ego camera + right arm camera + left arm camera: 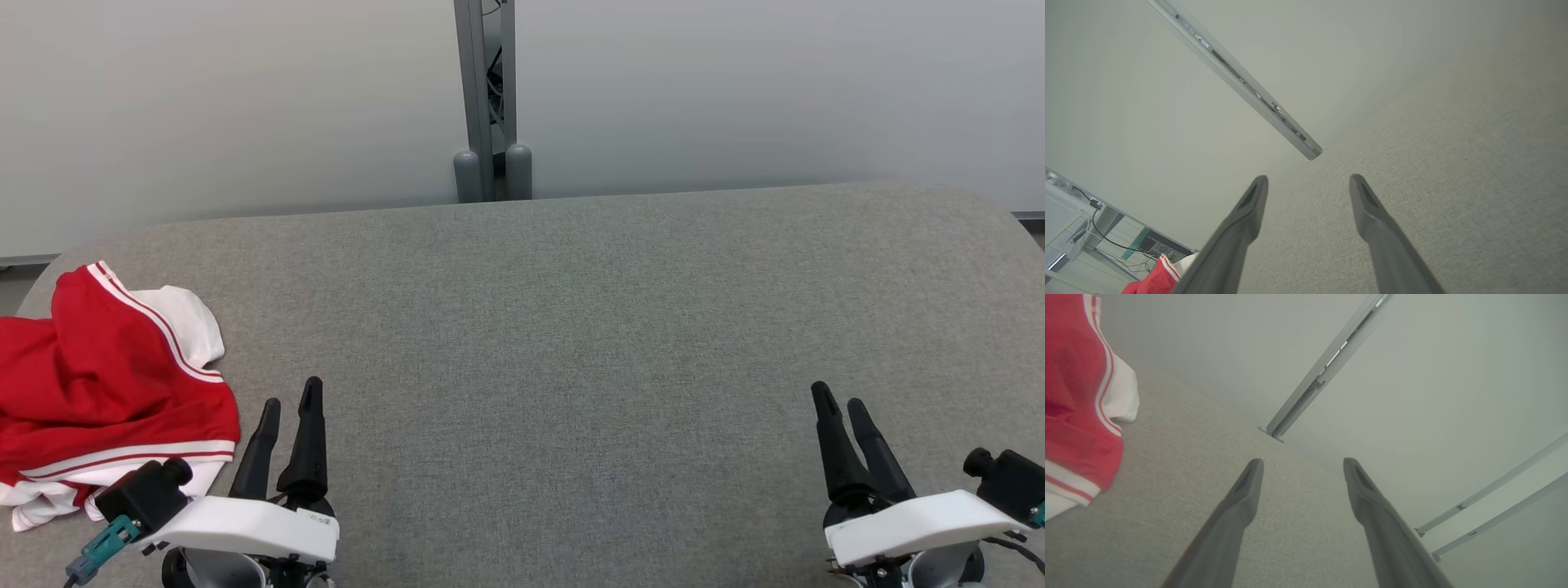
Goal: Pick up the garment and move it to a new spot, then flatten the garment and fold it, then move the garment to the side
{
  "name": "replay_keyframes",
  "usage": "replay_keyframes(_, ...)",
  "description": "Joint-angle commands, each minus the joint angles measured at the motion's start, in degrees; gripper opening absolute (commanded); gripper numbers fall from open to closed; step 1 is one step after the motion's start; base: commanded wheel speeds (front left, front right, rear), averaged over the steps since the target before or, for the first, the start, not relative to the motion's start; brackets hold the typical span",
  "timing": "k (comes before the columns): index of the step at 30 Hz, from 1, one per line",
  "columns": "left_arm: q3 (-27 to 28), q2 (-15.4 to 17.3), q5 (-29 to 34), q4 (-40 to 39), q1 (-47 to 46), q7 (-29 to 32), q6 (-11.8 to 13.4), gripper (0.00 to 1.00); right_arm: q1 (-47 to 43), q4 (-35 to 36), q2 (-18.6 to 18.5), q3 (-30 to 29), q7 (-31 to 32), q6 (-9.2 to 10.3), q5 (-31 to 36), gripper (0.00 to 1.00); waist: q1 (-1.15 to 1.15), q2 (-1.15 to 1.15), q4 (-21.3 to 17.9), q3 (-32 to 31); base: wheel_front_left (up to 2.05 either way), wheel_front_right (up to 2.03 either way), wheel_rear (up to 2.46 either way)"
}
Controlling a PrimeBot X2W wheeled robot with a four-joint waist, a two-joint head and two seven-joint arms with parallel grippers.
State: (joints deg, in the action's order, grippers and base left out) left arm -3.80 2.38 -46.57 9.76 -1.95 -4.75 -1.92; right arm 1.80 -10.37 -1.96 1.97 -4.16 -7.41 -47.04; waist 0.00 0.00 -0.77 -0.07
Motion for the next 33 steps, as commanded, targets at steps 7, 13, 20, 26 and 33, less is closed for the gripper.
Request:
replay_keyframes(7, -0.6, 0.4, 6.3, -1.9, -0.3, -1.5, 1.4, 1.0, 2.2, -0.2, -0.6, 2.3, -1.8, -0.09, 7.6, 1.0, 0.0, 0.0, 0.1, -0.1, 0.0, 0.0, 0.0)
replay_keyframes(13, -1.1, 0.4, 10.3, -2.2, 0.1, -2.5, 2.2, 1.0, 1.8, 0.1, -0.7, 2.1, -2.8, -0.09, 11.4, 1.0, 0.0, 0.0, 0.4, -0.5, 0.0, 0.0, 0.0)
replay_keyframes(20, -1.5, 0.4, 15.8, -3.1, 1.1, -3.8, 3.5, 1.0, 0.2, 1.7, -0.7, 0.7, -4.1, -0.1, 15.3, 1.0, 0.0, 0.0, 0.6, -0.8, 0.0, 0.0, 0.0)
replay_keyframes(26, -1.8, 0.4, 19.8, -2.6, 1.8, -4.7, 3.9, 1.0, -0.1, 2.5, -0.8, 0.4, -5.0, -0.1, 20.1, 1.0, 0.0, 0.0, 0.6, -1.1, 0.0, 0.0, 0.0)
replay_keyframes(33, -1.8, 0.5, 23.8, -3.0, 2.4, -5.6, 4.5, 1.0, -0.3, 2.8, -0.8, 1.0, -6.0, -0.1, 23.7, 1.0, 0.0, 0.0, 0.4, -1.7, 0.0, 0.0, 0.0)
